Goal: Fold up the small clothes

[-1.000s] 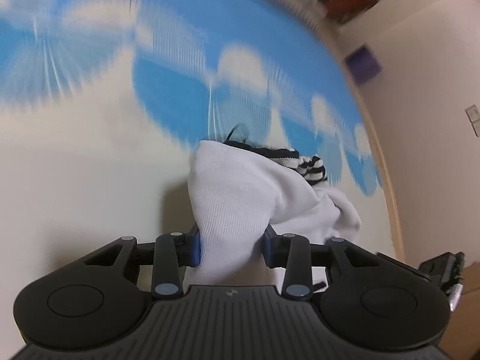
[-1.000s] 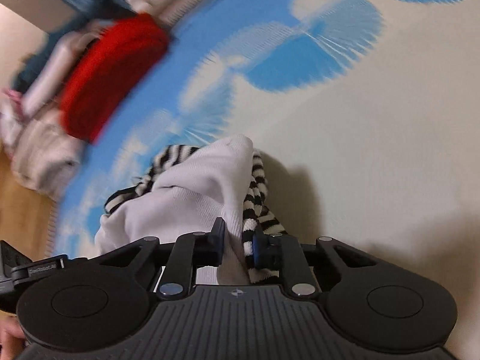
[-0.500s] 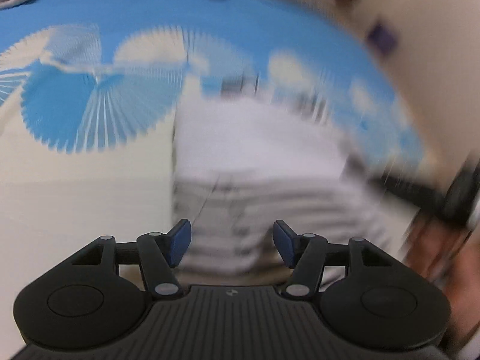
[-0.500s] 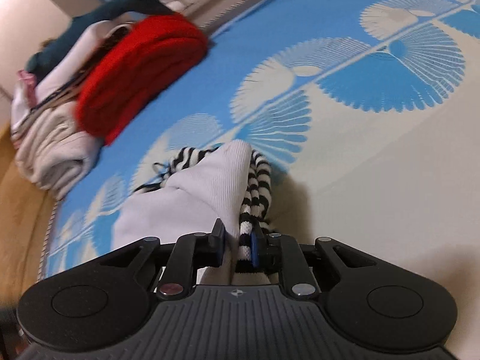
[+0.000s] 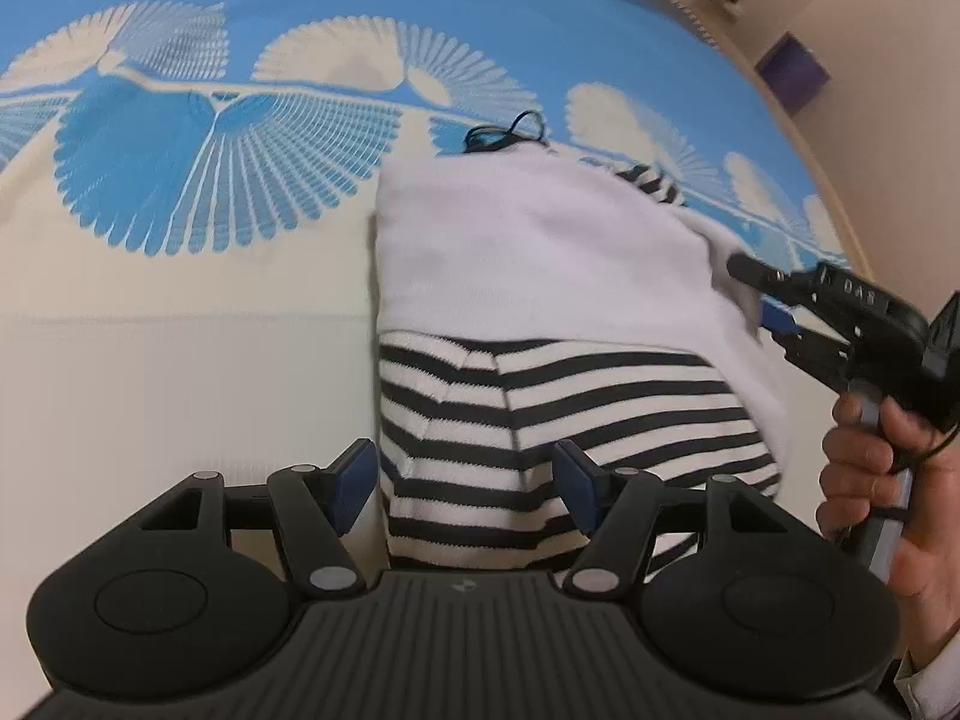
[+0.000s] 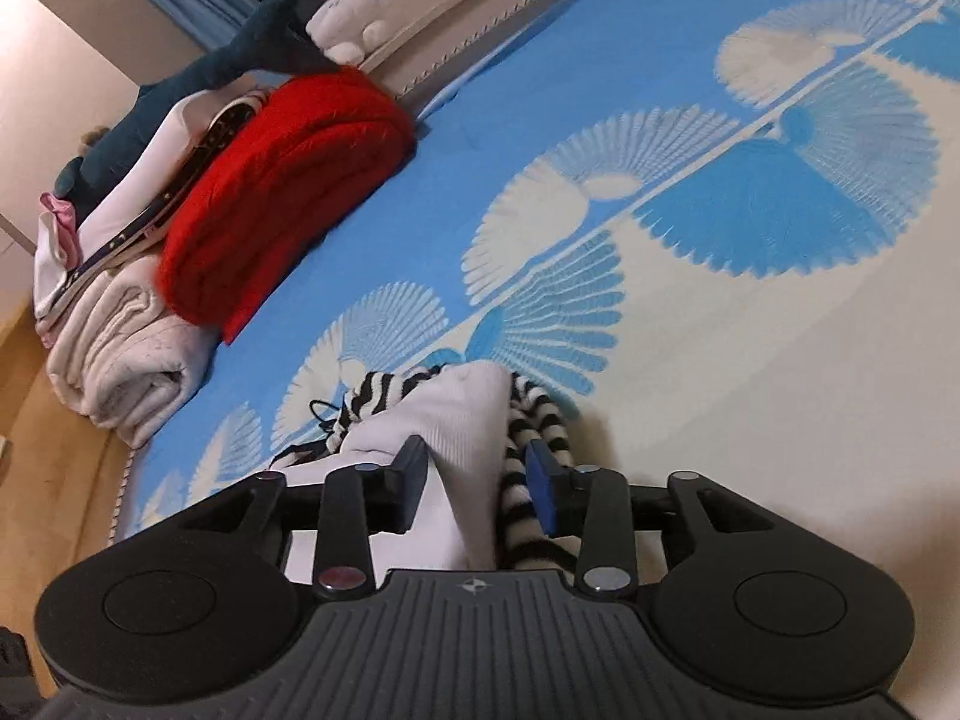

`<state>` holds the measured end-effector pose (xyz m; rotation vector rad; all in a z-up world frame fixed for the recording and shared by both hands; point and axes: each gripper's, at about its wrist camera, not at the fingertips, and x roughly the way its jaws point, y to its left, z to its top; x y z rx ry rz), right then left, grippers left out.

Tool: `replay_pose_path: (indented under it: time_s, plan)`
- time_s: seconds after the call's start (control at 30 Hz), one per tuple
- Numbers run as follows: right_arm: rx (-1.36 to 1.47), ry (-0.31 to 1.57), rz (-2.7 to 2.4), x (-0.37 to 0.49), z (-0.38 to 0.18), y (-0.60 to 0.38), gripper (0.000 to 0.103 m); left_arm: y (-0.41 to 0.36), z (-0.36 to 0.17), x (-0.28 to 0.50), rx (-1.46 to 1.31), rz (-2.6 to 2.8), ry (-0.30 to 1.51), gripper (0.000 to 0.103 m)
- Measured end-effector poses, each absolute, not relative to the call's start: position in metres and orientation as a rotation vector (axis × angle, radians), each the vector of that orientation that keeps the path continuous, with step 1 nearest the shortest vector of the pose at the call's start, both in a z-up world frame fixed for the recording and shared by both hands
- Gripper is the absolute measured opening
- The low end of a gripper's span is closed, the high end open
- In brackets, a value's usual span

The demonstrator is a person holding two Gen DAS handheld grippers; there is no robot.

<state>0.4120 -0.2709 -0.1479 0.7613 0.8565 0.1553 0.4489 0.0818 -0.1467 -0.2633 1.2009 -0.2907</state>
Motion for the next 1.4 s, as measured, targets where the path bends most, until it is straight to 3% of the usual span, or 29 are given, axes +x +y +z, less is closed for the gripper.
replay_pose_path:
  time_s: [0.1,0.17,0.3,0.4,0.5,0.7,0.83,1.0,1.17,1.2,1.23,1.4]
  plan:
    - [0.823,0.856,0.150,0.428,-0.158,-0.273,0.039,0.077,-0.151,0.456,-0.296,-0.300,1.210,0.070]
    - [0.874,0.827,0.193,0.435,-0.159,-0.276,0.007,0.068,-0.151,0.456,-0.280,-0.303,1.210,0.070]
    - [0.960,0.706,0.226,0.434,-0.152,-0.288,0.006,0.056,-0.159,0.456,-0.211,-0.305,1.213,0.076]
    - [0.942,0.943,0.023,0.439,-0.195,-0.300,0.006,0.052,-0.170,0.458,-0.184,-0.317,1.250,0.080]
    - [1.097,0.970,0.022,0.435,-0.211,-0.318,0.007,0.054,-0.168,0.459,-0.186,-0.324,1.254,0.080]
    - [1.033,0.919,0.066,0.426,-0.186,-0.335,0.012,0.056,-0.172,0.450,-0.120,-0.385,1.293,0.080]
    - [0.856,0.899,0.098,0.414,-0.158,-0.328,0.045,0.061,-0.170,0.444,-0.095,-0.377,1.310,0.079]
    - [0.732,0.866,0.123,0.381,-0.133,-0.327,0.048,0.079,-0.154,0.441,-0.188,-0.361,1.248,0.078]
    - [0.579,1.040,0.358,0.367,-0.143,-0.285,0.049,0.080,-0.167,0.446,-0.215,-0.333,1.264,0.067]
    - [0.519,1.070,0.379,0.365,-0.147,-0.274,0.043,0.078,-0.168,0.446,-0.212,-0.334,1.266,0.063]
    - [0.445,1.083,0.384,0.361,-0.148,-0.265,0.005,0.075,-0.166,0.445,-0.209,-0.336,1.257,0.056]
    - [0.610,0.862,0.329,0.345,-0.116,-0.295,0.004,0.066,-0.155,0.440,-0.197,-0.340,1.204,0.056]
